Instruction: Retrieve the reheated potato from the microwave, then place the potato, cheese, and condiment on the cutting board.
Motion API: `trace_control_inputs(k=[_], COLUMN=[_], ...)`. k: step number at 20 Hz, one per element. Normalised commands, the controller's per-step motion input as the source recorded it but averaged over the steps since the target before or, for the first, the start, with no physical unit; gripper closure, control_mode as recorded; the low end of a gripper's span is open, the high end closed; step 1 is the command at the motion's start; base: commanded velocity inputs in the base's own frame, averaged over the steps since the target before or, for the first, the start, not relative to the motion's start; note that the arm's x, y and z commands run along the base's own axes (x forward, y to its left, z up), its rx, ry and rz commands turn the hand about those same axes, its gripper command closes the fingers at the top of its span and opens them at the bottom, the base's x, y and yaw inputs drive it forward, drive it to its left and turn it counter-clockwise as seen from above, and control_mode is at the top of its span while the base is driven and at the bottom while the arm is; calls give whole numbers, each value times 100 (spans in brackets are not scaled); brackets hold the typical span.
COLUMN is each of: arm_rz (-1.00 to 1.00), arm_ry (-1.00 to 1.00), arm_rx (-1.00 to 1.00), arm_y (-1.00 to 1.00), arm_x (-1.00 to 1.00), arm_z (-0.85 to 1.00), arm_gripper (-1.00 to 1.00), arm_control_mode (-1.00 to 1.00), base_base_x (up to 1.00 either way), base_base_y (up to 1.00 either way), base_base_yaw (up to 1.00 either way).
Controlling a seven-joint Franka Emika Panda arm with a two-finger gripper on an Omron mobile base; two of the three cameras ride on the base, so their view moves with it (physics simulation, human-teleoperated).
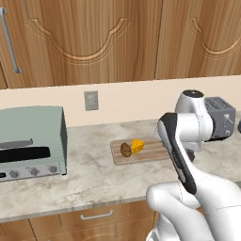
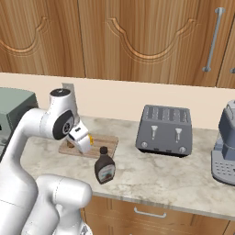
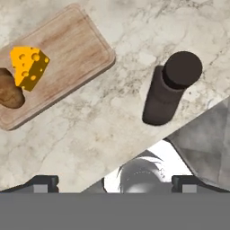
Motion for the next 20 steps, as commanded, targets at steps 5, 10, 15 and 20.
trace_control_inputs(k=[5,10,15,20], arm_rz=[6,0,-1,-3], arm_ry=[-7,-1,0,0], arm_rx=[-6,0,-1,0], arm_y=[-21,-20,-31,-25], arm_x=[-51,-32,-6,2], arm_z=[13,6,0,-6], arm_gripper=[-100,-100,-100,-100], arm_control_mode=[-100,-100,-100,-100], base_base_x=[0,0,0,0], base_base_y=[0,0,0,0], base_base_yaw=[0,0,0,0])
